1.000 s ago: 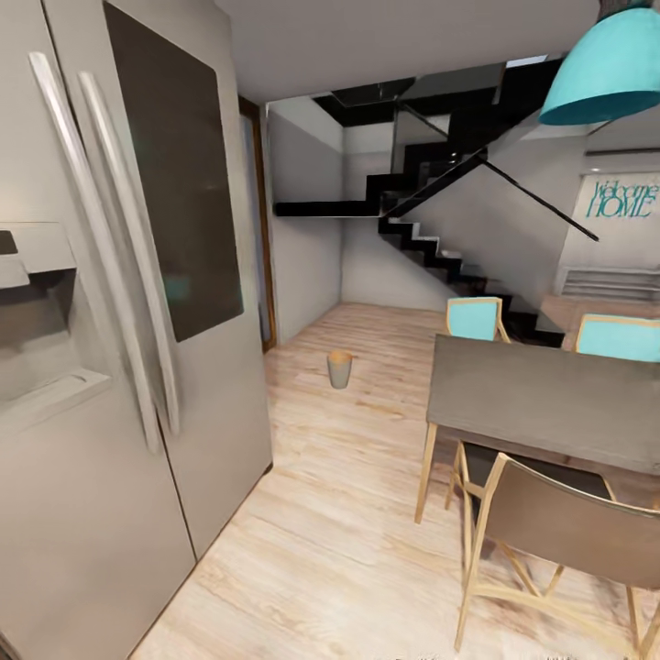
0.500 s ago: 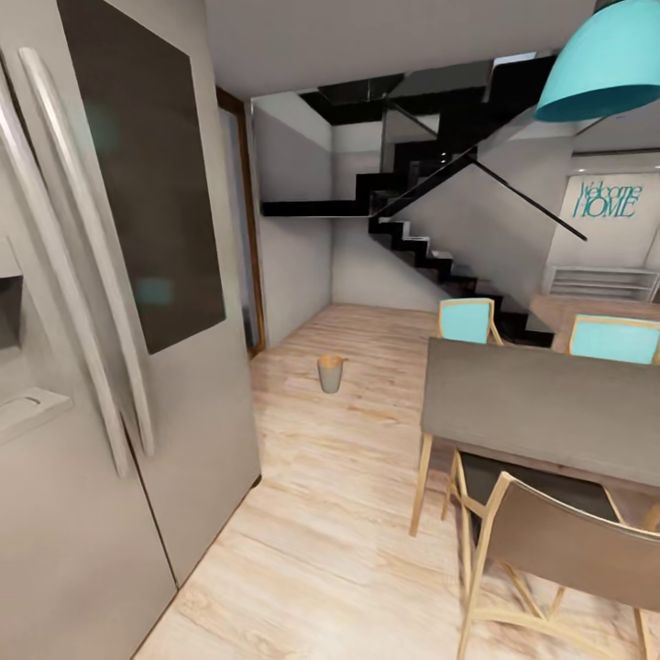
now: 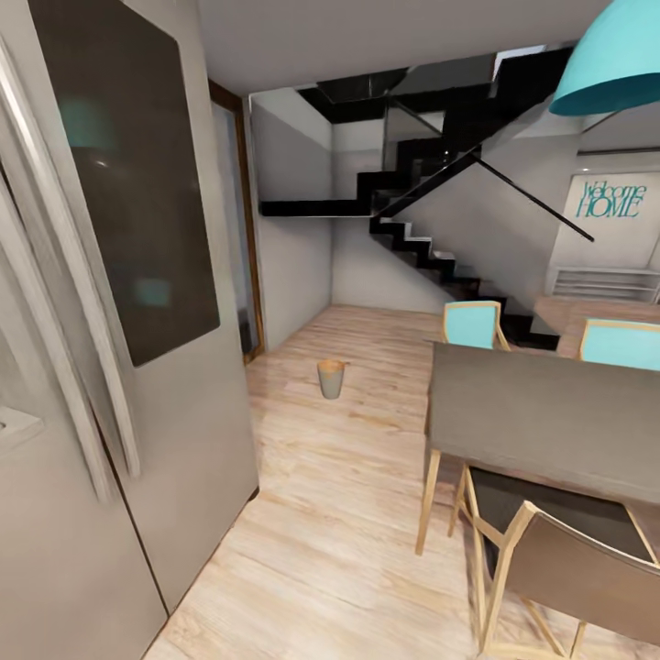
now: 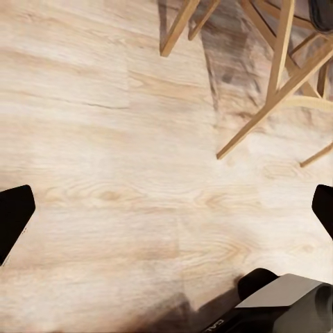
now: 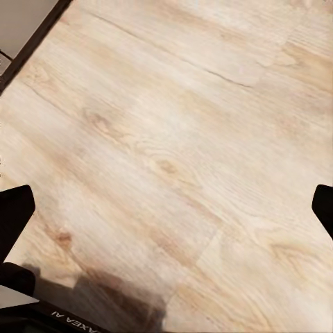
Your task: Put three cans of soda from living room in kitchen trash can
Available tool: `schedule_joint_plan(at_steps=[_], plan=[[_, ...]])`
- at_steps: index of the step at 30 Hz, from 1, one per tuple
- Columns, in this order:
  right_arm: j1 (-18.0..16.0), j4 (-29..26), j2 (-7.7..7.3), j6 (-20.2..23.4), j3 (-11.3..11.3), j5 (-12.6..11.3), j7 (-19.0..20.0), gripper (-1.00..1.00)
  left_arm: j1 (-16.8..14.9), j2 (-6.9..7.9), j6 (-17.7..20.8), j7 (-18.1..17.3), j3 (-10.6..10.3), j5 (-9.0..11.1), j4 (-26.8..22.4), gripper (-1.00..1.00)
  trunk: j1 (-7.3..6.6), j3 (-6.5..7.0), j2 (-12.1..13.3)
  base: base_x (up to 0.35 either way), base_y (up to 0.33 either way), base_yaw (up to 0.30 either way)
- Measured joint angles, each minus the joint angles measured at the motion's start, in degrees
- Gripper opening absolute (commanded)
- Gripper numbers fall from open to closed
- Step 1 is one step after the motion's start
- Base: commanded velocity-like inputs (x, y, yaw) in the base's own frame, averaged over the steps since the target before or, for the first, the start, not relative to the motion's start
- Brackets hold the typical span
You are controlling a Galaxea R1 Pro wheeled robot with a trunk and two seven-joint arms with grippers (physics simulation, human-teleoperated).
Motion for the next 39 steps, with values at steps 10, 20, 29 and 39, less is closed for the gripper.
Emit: schedule_joint_plan(at_steps=[10,20,29,39], plan=[[0.0,0.0,0.0,0.0,0.0,0.0,0.0,1.0,0.0,0.0,0.0,0.0,0.0,0.0,0.0,1.0,0.0,0.0,0.0,0.151,0.142,0.0],[0.0,0.0,0.0,0.0,0.0,0.0,0.0,1.0,0.0,0.0,0.0,0.0,0.0,0.0,0.0,1.0,0.0,0.0,0.0,0.025,0.009,-0.154],[0.0,0.0,0.0,0.0,0.0,0.0,0.0,1.0,0.0,0.0,0.0,0.0,0.0,0.0,0.0,1.0,0.0,0.0,0.0,0.0,0.0,-0.261],[0.0,0.0,0.0,0.0,0.0,0.0,0.0,1.0,0.0,0.0,0.0,0.0,0.0,0.0,0.0,1.0,0.0,0.0,0.0,0.0,0.0,-0.263]])
